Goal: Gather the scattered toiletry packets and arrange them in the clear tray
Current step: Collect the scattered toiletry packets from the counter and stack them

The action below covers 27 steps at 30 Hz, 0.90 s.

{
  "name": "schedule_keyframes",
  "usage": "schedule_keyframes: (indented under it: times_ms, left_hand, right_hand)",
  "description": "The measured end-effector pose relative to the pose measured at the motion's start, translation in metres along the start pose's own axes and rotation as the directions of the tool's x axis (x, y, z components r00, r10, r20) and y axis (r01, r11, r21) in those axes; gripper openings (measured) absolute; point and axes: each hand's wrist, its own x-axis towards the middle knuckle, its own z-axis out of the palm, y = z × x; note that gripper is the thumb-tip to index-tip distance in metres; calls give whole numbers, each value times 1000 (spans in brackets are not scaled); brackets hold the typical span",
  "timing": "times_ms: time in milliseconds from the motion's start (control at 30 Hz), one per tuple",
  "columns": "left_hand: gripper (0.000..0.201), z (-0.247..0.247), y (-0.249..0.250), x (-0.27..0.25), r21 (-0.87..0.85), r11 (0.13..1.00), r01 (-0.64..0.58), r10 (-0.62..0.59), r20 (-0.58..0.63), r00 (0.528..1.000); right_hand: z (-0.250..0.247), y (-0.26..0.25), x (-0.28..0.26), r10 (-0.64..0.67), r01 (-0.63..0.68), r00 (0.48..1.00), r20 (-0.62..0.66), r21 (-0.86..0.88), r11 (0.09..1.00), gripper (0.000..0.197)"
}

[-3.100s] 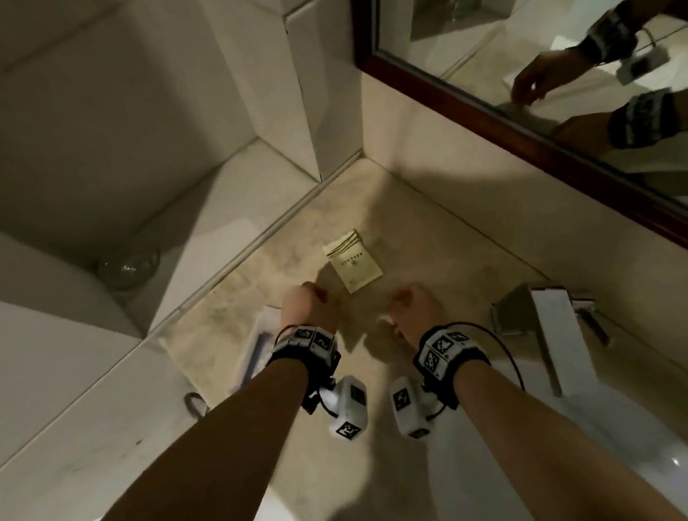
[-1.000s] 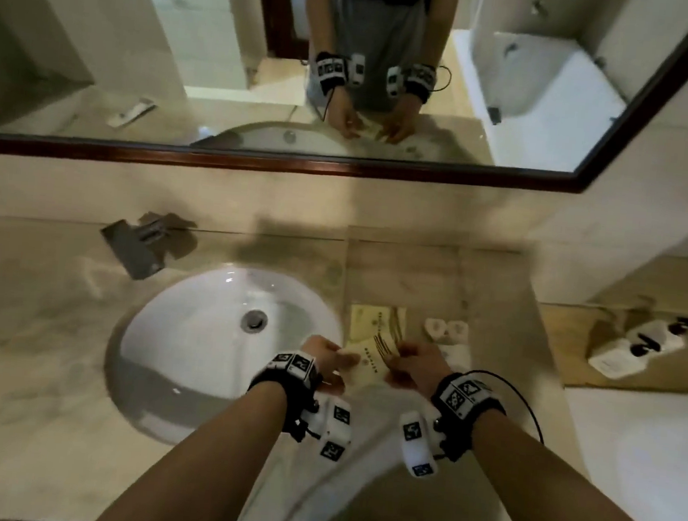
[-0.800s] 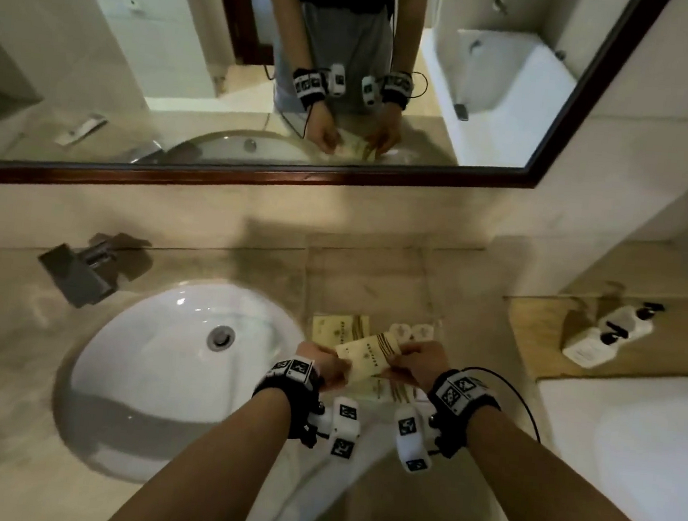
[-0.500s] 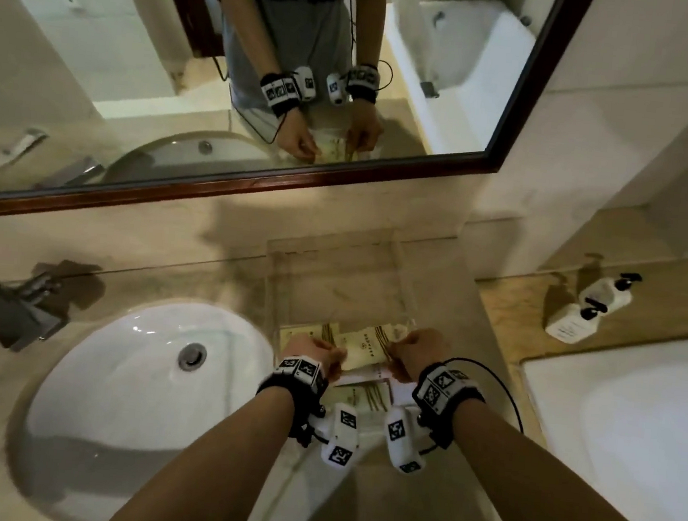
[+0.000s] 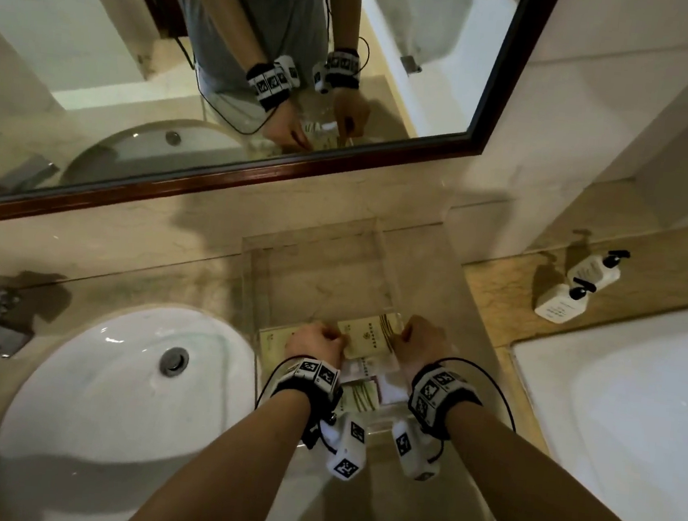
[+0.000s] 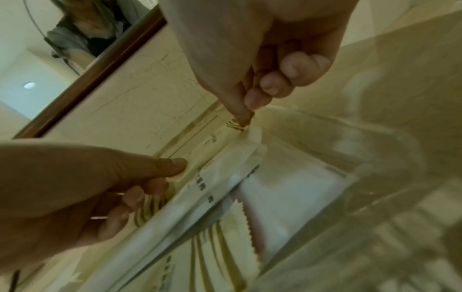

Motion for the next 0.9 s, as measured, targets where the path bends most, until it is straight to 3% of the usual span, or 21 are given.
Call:
schedule_keyframes:
  times_ms: [200, 300, 467, 567, 700, 900]
  left_hand:
    - [34, -3, -2, 0, 2, 1000, 25, -25, 56, 998]
    - [28, -17, -11, -6, -61, 998, 31, -28, 52, 998]
    - [29, -62, -60, -18, -210, 973, 91, -96, -15, 995]
    - [32, -95, -118, -24, -319, 934, 159, -205, -115, 972]
    - [32, -142, -222, -46, -464, 844, 269, -400, -209, 892]
    - [23, -206, -372, -121, -664, 607, 436, -706, -199, 680]
  right_hand:
    - [-8, -6, -8, 7, -7, 1000, -6, -25, 1000, 24]
    - [-9, -24, -20, -58, 58, 998, 18, 15, 998, 25]
    - [21, -93, -52, -238, 227, 956, 172, 81, 971, 37]
    - [55, -146, -85, -329, 329, 908, 259, 44, 943, 29]
    - [118, -212, -134, -456, 472, 793, 404, 68, 879, 28]
    - [222, -298, -218, -555, 672, 586, 591, 29, 740, 21]
